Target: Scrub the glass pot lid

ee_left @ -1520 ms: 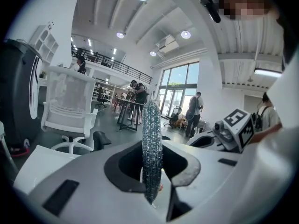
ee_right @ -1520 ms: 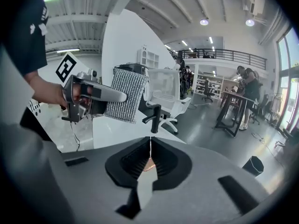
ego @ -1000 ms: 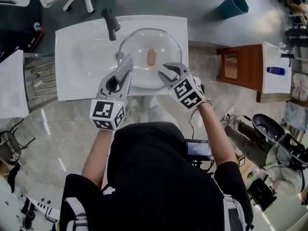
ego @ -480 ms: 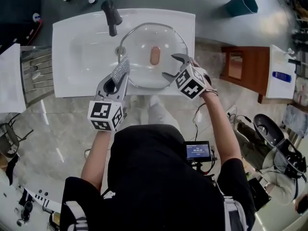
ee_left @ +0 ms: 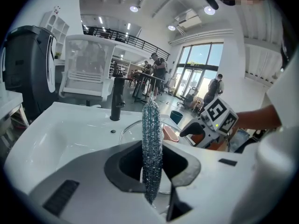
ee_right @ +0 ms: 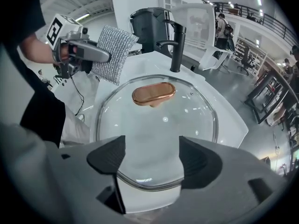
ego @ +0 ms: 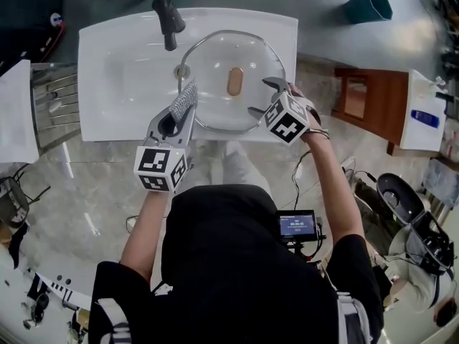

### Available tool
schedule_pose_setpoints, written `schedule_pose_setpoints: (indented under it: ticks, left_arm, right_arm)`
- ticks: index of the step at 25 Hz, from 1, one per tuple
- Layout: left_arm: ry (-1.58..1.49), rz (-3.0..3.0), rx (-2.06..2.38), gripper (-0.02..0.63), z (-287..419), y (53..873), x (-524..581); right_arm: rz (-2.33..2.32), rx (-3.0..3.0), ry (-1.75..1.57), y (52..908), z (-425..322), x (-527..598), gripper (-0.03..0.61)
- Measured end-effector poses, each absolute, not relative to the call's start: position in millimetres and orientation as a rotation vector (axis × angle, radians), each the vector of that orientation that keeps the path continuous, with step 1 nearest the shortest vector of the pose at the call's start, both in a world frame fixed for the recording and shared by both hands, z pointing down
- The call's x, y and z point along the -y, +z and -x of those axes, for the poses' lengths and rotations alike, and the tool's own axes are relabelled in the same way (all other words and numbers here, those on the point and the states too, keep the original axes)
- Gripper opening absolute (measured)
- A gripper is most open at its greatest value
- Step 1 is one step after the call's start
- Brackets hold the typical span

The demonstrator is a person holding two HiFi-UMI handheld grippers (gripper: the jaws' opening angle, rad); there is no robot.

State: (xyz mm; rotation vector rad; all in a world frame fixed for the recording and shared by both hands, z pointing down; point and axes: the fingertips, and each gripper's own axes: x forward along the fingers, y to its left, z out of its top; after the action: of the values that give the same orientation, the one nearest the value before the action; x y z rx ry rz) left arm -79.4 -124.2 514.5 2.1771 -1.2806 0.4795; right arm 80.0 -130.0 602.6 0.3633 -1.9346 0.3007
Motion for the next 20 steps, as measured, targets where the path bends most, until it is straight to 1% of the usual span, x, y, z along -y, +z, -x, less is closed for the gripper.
schedule_pose_setpoints:
  ticks: [11, 20]
  left_arm:
    - [0.539, -2.179, 1.284, 0.077, 83.3, 523.1, 132.2]
    - [0.808, -2.378, 1.27, 0.077, 85.8, 521.9, 152.8]
  right_arm:
    - [-0.368, 1.969, 0.357, 605.5, -80.8, 130.8, 0.336]
    - [-0.363, 1.931, 0.372, 605.9, -83.6, 131.6, 0.335]
